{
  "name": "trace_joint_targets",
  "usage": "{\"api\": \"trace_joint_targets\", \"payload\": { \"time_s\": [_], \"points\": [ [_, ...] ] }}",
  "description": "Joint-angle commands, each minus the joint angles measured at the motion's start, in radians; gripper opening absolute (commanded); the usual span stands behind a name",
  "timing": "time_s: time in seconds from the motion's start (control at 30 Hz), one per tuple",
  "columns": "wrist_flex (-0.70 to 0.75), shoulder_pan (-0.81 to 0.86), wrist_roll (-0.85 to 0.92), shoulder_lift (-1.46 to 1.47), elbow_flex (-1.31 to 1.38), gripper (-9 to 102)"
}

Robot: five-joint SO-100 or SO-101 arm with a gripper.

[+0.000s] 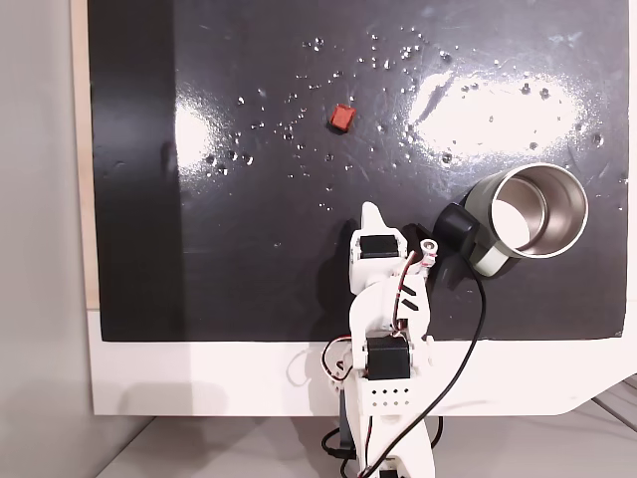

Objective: Grasp a cube and put it in the cup.

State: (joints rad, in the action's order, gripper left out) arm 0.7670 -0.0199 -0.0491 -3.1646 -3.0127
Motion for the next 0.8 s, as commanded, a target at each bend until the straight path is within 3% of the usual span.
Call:
{"api": "trace_joint_targets", "payload": {
  "time_s": [0.0, 0.6, 0.77],
  "points": [
    [-0.026, -0.006, 0.012, -0.012, 0.008, 0],
    [-0.026, -0.072, 0.087, -0.011, 0.009, 0],
    [0.066, -0.048, 0.072, -0.011, 0.123, 0]
  ]
}}
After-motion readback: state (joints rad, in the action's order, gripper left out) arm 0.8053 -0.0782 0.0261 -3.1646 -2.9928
